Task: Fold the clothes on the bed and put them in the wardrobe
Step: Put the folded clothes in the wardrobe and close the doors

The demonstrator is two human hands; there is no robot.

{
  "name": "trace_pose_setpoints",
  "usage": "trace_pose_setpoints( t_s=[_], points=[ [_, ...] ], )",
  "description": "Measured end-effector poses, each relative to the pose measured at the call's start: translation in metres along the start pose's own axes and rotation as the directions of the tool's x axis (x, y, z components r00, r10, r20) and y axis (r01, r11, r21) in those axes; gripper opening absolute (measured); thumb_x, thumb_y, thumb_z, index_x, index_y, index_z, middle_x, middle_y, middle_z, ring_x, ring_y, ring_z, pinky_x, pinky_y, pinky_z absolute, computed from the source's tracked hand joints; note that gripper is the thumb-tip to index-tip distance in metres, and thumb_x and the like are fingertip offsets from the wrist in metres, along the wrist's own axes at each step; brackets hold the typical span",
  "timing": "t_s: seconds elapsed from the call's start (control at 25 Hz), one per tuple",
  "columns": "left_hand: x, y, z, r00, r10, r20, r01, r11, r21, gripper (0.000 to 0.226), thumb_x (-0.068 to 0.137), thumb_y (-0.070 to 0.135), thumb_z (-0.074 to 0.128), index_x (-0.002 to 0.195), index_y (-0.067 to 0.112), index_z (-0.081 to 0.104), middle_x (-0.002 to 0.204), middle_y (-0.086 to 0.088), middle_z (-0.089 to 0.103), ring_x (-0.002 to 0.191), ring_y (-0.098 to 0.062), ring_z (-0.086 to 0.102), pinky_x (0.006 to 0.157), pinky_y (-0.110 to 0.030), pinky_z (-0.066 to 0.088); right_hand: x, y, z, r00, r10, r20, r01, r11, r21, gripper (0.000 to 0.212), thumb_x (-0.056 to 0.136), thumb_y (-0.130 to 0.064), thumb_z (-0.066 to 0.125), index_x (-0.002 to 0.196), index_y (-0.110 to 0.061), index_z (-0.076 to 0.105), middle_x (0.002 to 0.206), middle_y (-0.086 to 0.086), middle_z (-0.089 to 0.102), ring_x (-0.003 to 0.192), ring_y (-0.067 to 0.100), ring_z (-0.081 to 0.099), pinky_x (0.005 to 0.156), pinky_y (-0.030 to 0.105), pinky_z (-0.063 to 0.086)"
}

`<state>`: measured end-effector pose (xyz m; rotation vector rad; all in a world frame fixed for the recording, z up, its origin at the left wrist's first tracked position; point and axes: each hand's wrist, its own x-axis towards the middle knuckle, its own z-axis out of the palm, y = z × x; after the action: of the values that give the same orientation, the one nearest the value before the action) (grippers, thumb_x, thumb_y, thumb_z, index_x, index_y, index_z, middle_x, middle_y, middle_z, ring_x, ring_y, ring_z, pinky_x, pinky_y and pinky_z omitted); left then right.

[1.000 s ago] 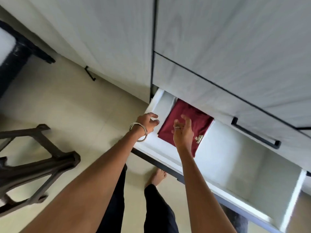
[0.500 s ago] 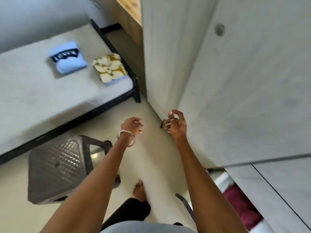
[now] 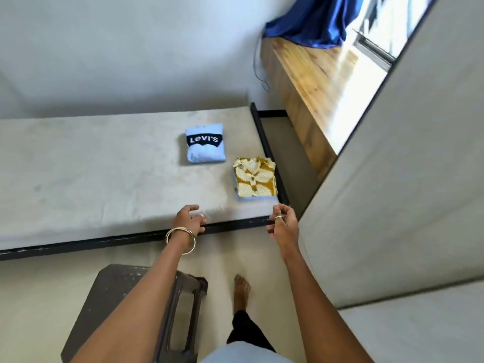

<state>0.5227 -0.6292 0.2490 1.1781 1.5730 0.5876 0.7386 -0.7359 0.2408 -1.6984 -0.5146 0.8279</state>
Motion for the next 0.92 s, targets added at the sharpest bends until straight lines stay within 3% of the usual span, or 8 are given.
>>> trace_pose_setpoints(
  t_s=[0.12,0.24,0.48,0.64,0.92],
  points=[
    [0.061,0.014,-0.002,0.994,-0.068,-0.085,0.067,0.998,-0.012,0.028,0.09,0.006,0.053,0.116,0.017,0.059,0.083,-0.01,0.072,0.055,-0.019,0.063,0.048,-0.023,0.042,0.069,-0.016,0.034,0.997,0.028,0.069,-0.025,0.999,-0.044,0.029,0.1,-0.043,0.05,0.115,-0.018,0.055,0.092,0.007,0.066,0.063,0.015,0.064,0.049,0.026,0.048],
    [0.122,0.042,0.002,0.977,-0.159,-0.143,0.15,0.986,-0.07,0.028,0.091,0.007,0.054,0.118,0.013,0.058,0.08,-0.011,0.07,0.052,-0.02,0.06,0.045,-0.021,0.04,0.142,-0.04,0.065,0.987,0.076,0.14,-0.062,0.993,-0.104,0.033,0.1,-0.045,0.048,0.117,-0.017,0.054,0.092,0.006,0.067,0.065,0.014,0.065,0.053,0.029,0.051],
    [0.225,0.099,0.007,0.96,-0.267,-0.078,0.255,0.957,-0.141,0.025,0.096,0.014,0.053,0.121,0.015,0.053,0.086,-0.011,0.068,0.057,-0.019,0.06,0.053,-0.024,0.038,0.259,-0.081,0.127,0.969,0.141,0.203,-0.107,0.98,-0.169,0.028,0.102,-0.041,0.045,0.116,-0.019,0.056,0.088,0.006,0.068,0.065,0.015,0.063,0.055,0.029,0.048],
    [0.306,0.121,0.004,0.945,-0.321,-0.068,0.307,0.937,-0.165,0.023,0.096,0.015,0.053,0.119,0.015,0.055,0.08,-0.007,0.066,0.058,-0.019,0.059,0.054,-0.024,0.039,0.329,-0.089,0.181,0.947,0.208,0.244,-0.167,0.97,-0.177,0.027,0.102,-0.04,0.045,0.113,-0.017,0.055,0.089,0.01,0.067,0.066,0.018,0.061,0.052,0.029,0.045],
    [0.521,0.132,0.006,0.92,-0.379,-0.097,0.375,0.925,-0.063,0.023,0.091,0.021,0.059,0.113,0.014,0.064,0.092,-0.007,0.068,0.072,-0.022,0.059,0.06,-0.028,0.048,0.487,-0.056,0.311,0.903,0.342,0.261,-0.282,0.928,-0.242,0.027,0.1,-0.045,0.047,0.109,-0.021,0.056,0.091,0.009,0.068,0.069,0.019,0.063,0.055,0.031,0.047]
  ],
)
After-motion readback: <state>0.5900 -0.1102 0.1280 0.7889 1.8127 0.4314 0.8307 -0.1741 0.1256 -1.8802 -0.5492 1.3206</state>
